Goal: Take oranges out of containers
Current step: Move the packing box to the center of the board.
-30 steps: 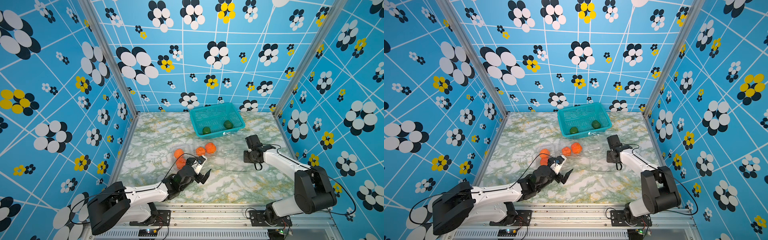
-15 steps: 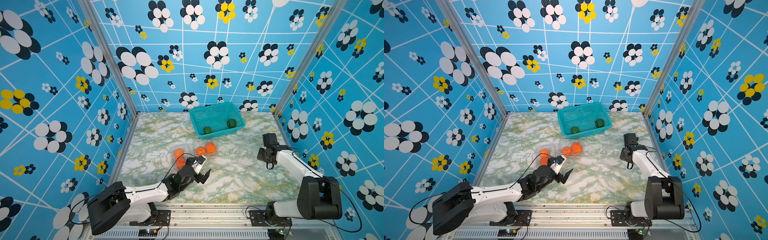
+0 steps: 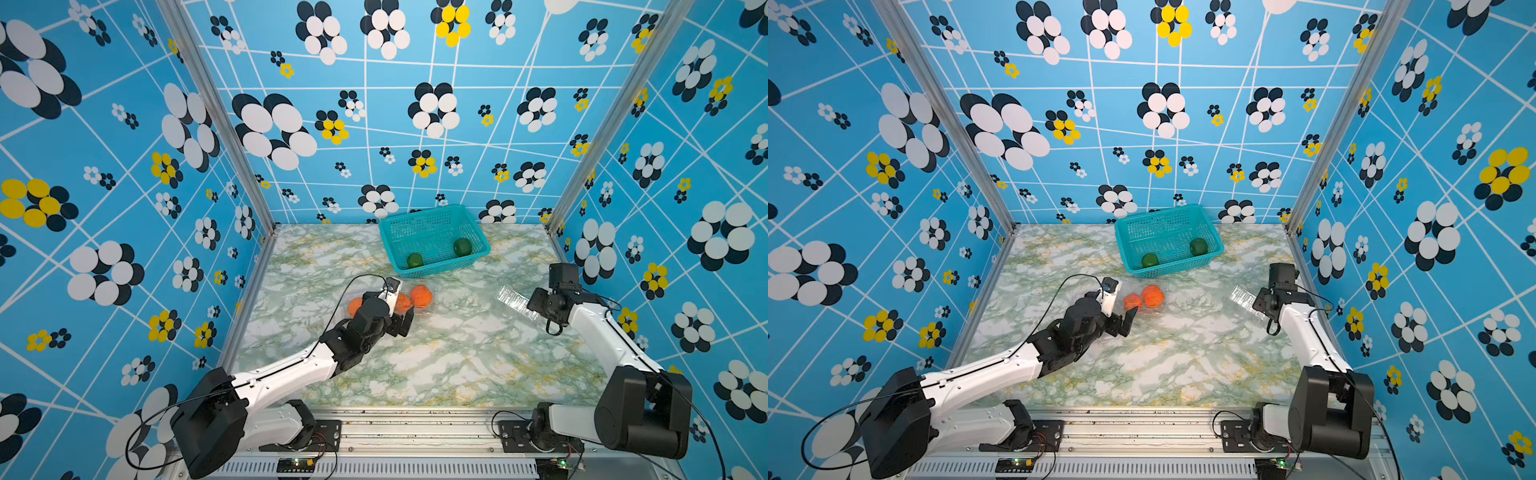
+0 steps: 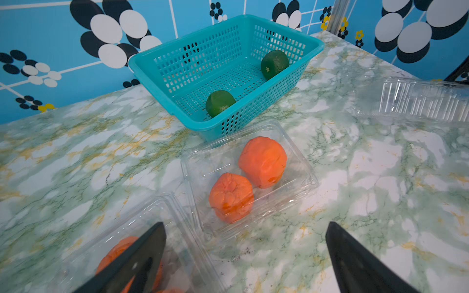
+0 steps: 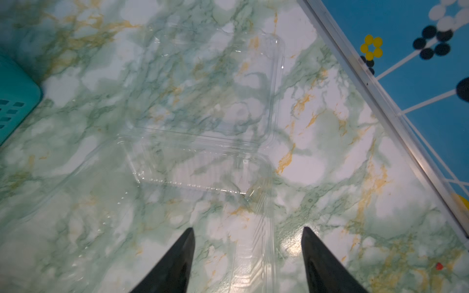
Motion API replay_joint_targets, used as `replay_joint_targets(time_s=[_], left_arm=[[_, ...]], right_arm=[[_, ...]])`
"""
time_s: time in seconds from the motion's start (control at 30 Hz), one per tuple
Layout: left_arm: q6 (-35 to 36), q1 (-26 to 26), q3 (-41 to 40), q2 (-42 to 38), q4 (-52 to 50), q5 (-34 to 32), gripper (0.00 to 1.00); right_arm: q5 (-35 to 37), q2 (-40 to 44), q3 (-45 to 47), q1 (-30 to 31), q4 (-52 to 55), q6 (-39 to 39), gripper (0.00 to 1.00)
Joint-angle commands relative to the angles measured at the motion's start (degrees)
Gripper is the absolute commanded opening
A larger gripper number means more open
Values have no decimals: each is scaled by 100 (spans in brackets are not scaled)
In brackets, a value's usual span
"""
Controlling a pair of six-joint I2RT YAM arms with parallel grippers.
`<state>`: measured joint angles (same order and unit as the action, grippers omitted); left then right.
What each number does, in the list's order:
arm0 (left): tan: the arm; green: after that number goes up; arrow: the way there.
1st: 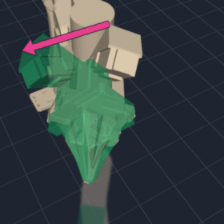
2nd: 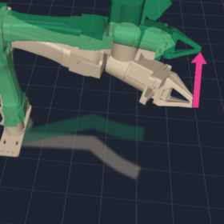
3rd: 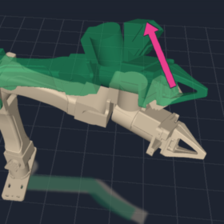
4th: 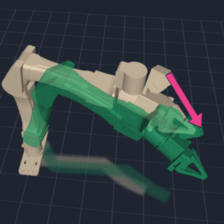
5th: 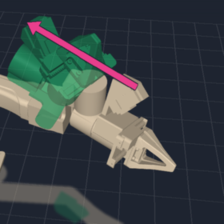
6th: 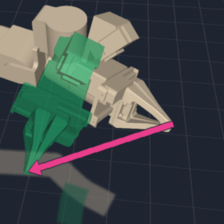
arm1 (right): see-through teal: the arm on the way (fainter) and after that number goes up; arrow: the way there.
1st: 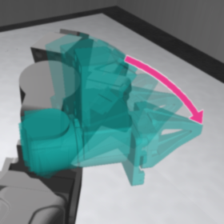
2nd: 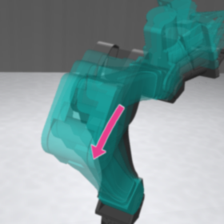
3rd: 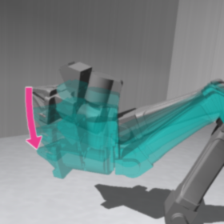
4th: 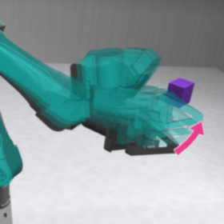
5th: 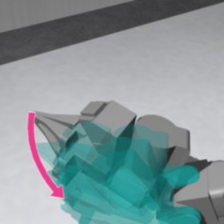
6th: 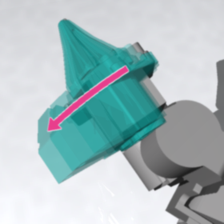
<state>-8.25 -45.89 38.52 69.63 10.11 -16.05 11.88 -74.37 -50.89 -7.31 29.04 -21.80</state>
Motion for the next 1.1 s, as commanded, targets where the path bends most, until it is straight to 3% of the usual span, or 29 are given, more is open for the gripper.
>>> replay_joint_targets(time_s=[0.0,0.27,0.47,0.57,0.8,1.07], left_arm=[[-381,295,364,207,-832,301,100],[-562,615,915,858,-1193,630,100],[-454,685,1311,1460,-1362,635,99],[-347,696,1459,1724,-1408,545,99],[-240,695,1751,2240,-1494,503,100],[-189,679,1908,2620,-1514,651,100]], right_arm=[[-303,258,44,-7,-171,21,75],[-578,1038,323,27,-70,-36,77],[-1507,1969,790,271,-137,-392,77],[-1610,2332,1033,601,-94,-547,76],[-1781,2599,1344,1110,-37,-848,74],[-1774,2739,1346,1181,-6,-834,73]])
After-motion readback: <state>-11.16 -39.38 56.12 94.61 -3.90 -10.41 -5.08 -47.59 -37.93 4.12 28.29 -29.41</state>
